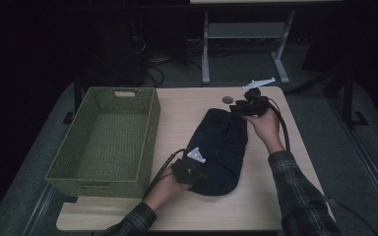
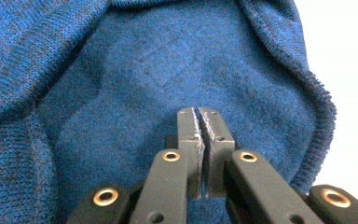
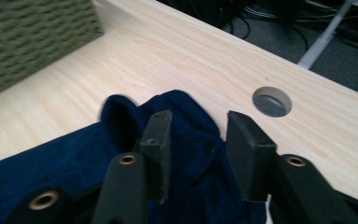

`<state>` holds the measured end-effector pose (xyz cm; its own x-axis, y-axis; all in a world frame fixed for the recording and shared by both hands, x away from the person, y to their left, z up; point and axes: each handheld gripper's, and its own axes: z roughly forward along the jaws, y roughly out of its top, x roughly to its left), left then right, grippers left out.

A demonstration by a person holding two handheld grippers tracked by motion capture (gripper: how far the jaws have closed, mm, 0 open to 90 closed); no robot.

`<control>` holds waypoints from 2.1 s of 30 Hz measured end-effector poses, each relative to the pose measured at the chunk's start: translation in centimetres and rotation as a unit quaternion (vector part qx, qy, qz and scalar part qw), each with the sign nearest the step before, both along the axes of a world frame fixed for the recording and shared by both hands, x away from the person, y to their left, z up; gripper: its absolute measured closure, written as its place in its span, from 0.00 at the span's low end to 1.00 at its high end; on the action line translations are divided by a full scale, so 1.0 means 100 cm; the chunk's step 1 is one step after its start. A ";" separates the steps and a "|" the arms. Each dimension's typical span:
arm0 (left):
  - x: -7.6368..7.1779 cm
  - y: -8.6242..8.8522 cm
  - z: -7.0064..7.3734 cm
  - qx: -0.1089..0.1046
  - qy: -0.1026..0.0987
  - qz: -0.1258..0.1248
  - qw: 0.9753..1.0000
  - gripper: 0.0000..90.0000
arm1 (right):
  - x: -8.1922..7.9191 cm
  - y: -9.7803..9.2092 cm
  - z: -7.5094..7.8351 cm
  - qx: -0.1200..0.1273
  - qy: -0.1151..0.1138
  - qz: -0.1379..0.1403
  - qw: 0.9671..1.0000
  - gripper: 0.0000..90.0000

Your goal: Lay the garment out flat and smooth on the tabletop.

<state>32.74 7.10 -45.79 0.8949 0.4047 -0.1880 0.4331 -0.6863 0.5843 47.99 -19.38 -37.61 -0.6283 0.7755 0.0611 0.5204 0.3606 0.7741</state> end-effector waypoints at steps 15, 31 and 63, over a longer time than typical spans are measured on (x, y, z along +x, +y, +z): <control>0.000 0.000 0.000 0.002 -0.007 -0.002 1.000 0.97 | -0.076 -0.026 0.002 0.027 -0.010 0.039 0.999 0.99; 0.002 -0.002 0.030 -0.007 -0.036 0.011 0.999 0.94 | -0.129 -0.022 -0.037 0.024 0.011 0.065 0.998 1.00; 0.079 0.008 0.007 0.064 -0.032 0.140 0.988 1.00 | -0.141 -0.008 -0.086 -0.089 0.061 0.042 0.993 1.00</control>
<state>40.66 7.93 -45.13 0.7533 0.6543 -0.0659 0.5807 -0.6149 0.5335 33.86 -20.23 -46.21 -0.6880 0.7257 0.0072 0.5688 0.5331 0.6263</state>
